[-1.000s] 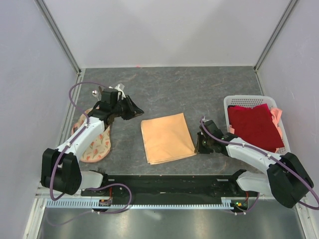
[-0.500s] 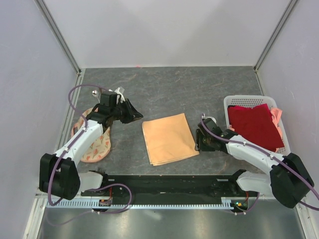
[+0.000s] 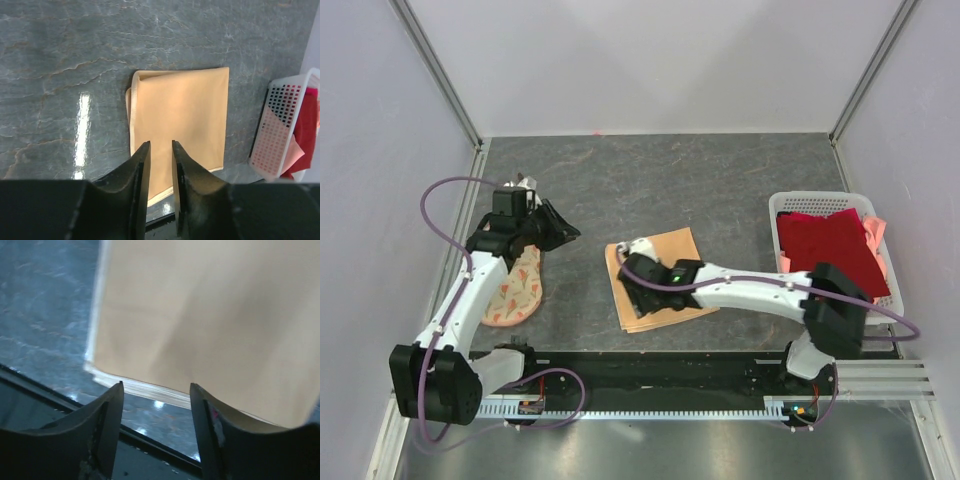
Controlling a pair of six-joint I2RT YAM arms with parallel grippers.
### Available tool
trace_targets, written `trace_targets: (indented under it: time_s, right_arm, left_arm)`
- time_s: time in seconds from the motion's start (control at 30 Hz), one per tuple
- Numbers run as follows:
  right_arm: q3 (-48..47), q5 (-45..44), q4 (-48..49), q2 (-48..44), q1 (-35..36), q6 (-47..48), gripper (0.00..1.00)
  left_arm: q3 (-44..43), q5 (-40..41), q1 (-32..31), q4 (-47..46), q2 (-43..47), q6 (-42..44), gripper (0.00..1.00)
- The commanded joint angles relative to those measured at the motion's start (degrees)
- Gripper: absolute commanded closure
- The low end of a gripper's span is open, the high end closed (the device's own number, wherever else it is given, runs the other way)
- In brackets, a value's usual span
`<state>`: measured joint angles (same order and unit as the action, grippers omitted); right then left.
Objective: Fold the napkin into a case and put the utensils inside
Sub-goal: Pick up the lower triangle-folded napkin from the center of the board.
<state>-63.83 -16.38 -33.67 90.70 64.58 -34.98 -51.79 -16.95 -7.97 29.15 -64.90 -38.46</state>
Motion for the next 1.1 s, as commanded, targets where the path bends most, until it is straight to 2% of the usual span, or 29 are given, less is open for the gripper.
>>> trace_targets:
  time_s: [0.0,0.07,0.1,0.2,0.4,0.9,1.07]
  right_arm:
    - [-8.14,0.21,0.0,8.77,5.2,-1.32,0.45]
    - [-11.04,0.56,0.44,11.25,6.96,-1.49,0.49]
    - [-11.92,0.91,0.53,13.26,7.4,-1.49,0.5]
    - [-14.3,1.44,0.54,15.99,8.81,-2.02,0.48]
    - [-15.53,2.41,1.06,19.69,10.22,-2.72,0.46]
    - [-10.35,-0.93,0.36,20.22,10.13,-4.66,0.45]
    - [-7.8,-0.23,1.76,21.02,10.04,-5.27,0.49]
  left_arm:
    - [3.43,-12.53,5.31,-0.39,1.96,2.86,0.73]
    - [7.91,-17.56,6.64,-5.93,5.21,2.07,0.69]
    - [8.72,-18.2,7.17,-6.73,5.84,1.72,0.64]
    - [9.87,-19.96,7.26,-7.26,6.02,2.33,0.58]
    - [10.3,-21.02,7.88,-7.61,5.31,2.42,0.56]
    - [11.01,-21.28,10.16,-9.11,4.26,2.25,0.55]
    - [11.01,-21.81,10.51,-9.55,3.47,2.16,0.55]
